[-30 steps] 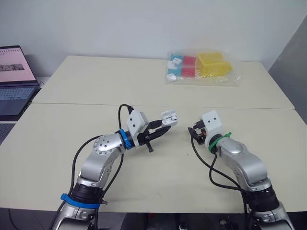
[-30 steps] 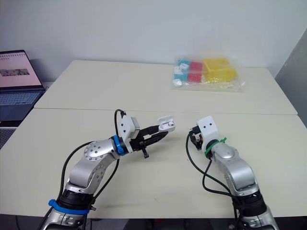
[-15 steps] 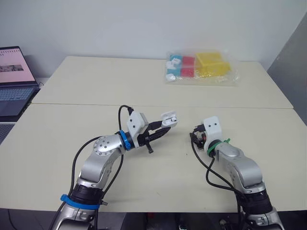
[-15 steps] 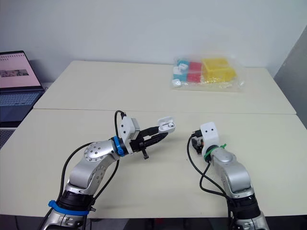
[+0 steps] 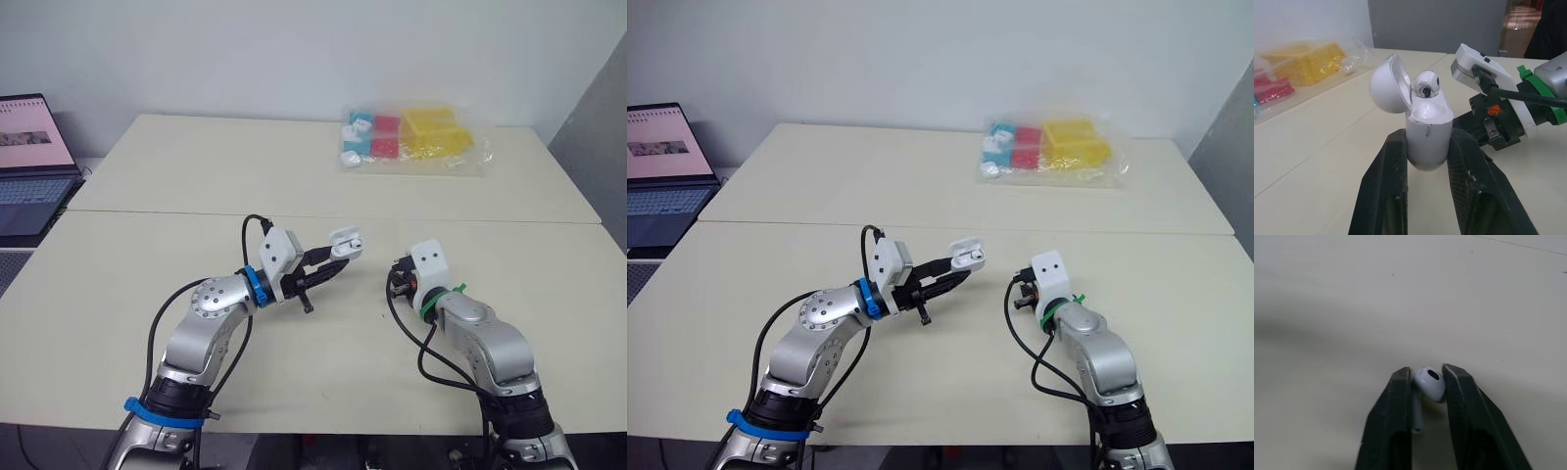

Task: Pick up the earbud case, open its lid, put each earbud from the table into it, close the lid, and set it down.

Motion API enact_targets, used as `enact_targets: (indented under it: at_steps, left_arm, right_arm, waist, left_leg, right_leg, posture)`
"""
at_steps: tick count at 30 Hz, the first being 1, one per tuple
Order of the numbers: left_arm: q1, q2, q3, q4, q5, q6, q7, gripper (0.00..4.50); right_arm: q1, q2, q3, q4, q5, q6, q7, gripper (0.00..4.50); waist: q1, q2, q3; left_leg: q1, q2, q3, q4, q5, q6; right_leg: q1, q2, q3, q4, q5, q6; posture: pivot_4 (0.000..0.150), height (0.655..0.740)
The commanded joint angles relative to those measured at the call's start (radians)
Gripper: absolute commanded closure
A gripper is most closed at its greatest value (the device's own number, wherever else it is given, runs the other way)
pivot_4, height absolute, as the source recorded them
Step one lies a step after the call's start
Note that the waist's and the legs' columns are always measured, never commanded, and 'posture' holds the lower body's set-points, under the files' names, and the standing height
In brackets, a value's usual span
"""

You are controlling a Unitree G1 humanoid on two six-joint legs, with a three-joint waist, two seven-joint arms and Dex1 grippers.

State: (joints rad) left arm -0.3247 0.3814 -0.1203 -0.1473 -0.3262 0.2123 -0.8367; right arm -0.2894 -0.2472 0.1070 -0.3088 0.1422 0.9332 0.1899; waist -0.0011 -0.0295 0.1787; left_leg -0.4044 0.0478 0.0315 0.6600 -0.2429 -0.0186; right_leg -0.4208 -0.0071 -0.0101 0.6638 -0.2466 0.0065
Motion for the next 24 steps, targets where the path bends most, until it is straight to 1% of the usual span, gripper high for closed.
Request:
enact_targets:
  at_steps: [1, 3, 5, 6, 7, 8, 9, 11, 12, 14, 17, 20, 24]
  left_arm:
    - [0.001, -0.006, -0.003, -0.027, 0.002, -0.021, 0.004, 3.75]
    - [0.003, -0.005, -0.002, -0.028, 0.003, -0.023, 0.004, 3.75]
    - [0.005, -0.004, 0.000, -0.029, 0.004, -0.023, 0.005, 3.75]
    - [0.007, -0.003, 0.001, -0.031, 0.004, -0.022, 0.006, 3.75]
    - [0.010, -0.001, 0.002, -0.034, 0.004, -0.022, 0.004, 3.75]
    - [0.012, 0.001, 0.003, -0.036, 0.004, -0.021, 0.002, 3.75]
    - [0.017, 0.006, 0.001, -0.041, 0.005, -0.022, -0.004, 3.75]
    - [0.022, 0.012, 0.000, -0.047, 0.006, -0.022, -0.011, 3.75]
    - [0.023, 0.013, 0.001, -0.049, 0.006, -0.021, -0.010, 3.75]
    - [0.027, 0.014, 0.000, -0.056, 0.007, -0.018, -0.007, 3.75]
    - [0.035, 0.018, -0.001, -0.066, 0.006, -0.016, -0.006, 3.75]
    - [0.040, 0.021, -0.001, -0.073, 0.006, -0.014, -0.007, 3.75]
    - [0.057, 0.030, -0.002, -0.095, 0.005, -0.005, -0.009, 3.75]
  right_arm:
    - [-0.005, -0.051, -0.017, -0.033, 0.017, 0.034, 0.050, 4.04]
    - [-0.006, -0.116, -0.001, -0.054, 0.040, 0.034, 0.130, 4.04]
    - [-0.001, -0.204, 0.033, -0.083, 0.074, 0.016, 0.246, 4.04]
    - [0.009, -0.268, 0.052, -0.104, 0.094, -0.011, 0.329, 4.04]
    - [0.025, -0.349, 0.063, -0.117, 0.110, -0.066, 0.433, 4.04]
    - [0.037, -0.404, 0.069, -0.122, 0.121, -0.108, 0.502, 4.04]
    - [0.061, -0.507, 0.081, -0.117, 0.118, -0.199, 0.621, 4.04]
    - [0.100, -0.645, 0.094, -0.097, 0.116, -0.358, 0.799, 4.04]
    - [0.118, -0.717, 0.100, -0.071, 0.098, -0.468, 0.888, 4.04]
    - [0.112, -0.817, 0.105, 0.011, 0.082, -0.589, 1.021, 4.04]
    - [0.055, -0.867, 0.122, 0.132, 0.044, -0.685, 1.114, 4.04]
    - [0.013, -0.866, 0.139, 0.204, 0.004, -0.761, 1.163, 4.04]
    - [-0.077, -0.866, 0.188, 0.329, -0.089, -0.897, 1.237, 4.04]
  waist:
    - [0.000, 0.000, 0.000]
    - [0.000, 0.000, 0.000]
    - [0.000, 0.000, 0.000]
    - [-0.001, 0.000, 0.000]
    - [-0.001, 0.000, 0.000]
    - [0.000, 0.001, 0.001]
    - [0.000, 0.001, 0.001]
    - [-0.001, 0.001, 0.001]
    - [-0.001, 0.001, 0.001]
    - [-0.002, 0.000, 0.001]
    - [-0.007, 0.000, 0.002]
    - [-0.007, 0.000, 0.002]
    - [-0.005, 0.000, 0.002]
  left_leg:
    - [0.000, 0.000, 0.000, 0.000, 0.000, 0.000]
    - [0.000, 0.000, 0.000, 0.000, 0.000, 0.000]
    - [0.000, 0.000, 0.000, 0.000, 0.000, 0.000]
    - [0.000, 0.000, 0.000, 0.000, 0.000, 0.000]
    - [0.000, 0.000, 0.000, -0.001, 0.000, 0.000]
    - [-0.001, 0.000, 0.000, 0.000, 0.000, 0.000]
    - [-0.001, -0.001, 0.000, -0.001, 0.000, 0.000]
    - [-0.001, -0.001, 0.000, -0.001, 0.000, 0.000]
    - [-0.001, 0.000, 0.000, -0.001, 0.000, 0.000]
    - [0.000, 0.000, 0.000, -0.001, 0.000, 0.000]
    - [0.003, 0.000, 0.000, -0.001, 0.000, 0.000]
    - [0.004, 0.000, 0.001, 0.000, 0.000, 0.000]
    - [0.003, 0.000, 0.001, -0.001, 0.000, 0.000]
  right_leg:
    - [0.000, 0.000, 0.000, 0.000, 0.000, 0.000]
    - [0.000, 0.000, 0.000, 0.000, 0.000, 0.000]
    - [0.000, 0.000, 0.000, -0.001, 0.000, 0.000]
    - [0.000, 0.000, 0.000, -0.001, 0.000, 0.000]
    - [0.000, 0.000, 0.000, -0.001, 0.000, 0.000]
    - [0.000, 0.000, -0.001, -0.001, 0.000, 0.000]
    - [0.000, 0.000, -0.001, -0.002, 0.000, 0.000]
    - [0.000, 0.000, -0.001, -0.002, 0.000, 0.000]
    - [0.000, 0.000, -0.001, -0.003, 0.000, 0.000]
    - [0.001, 0.000, -0.001, -0.003, 0.000, 0.000]
    - [0.001, 0.000, -0.001, -0.001, 0.000, 0.000]
    - [0.001, 0.001, 0.000, 0.000, 0.000, 0.000]
    - [0.001, 0.001, 0.000, 0.000, 0.000, 0.000]
  posture:
    - [0.150, 0.7354]
    - [0.150, 0.7354]
    - [0.150, 0.7354]
    - [0.150, 0.7354]
    - [0.150, 0.7354]
    - [0.150, 0.7354]
    - [0.150, 0.7354]
    - [0.150, 0.7354]
    - [0.150, 0.7354]
    - [0.150, 0.7354]
    - [0.150, 0.7354]
    - [0.150, 0.7354]
    - [0.150, 0.7354]
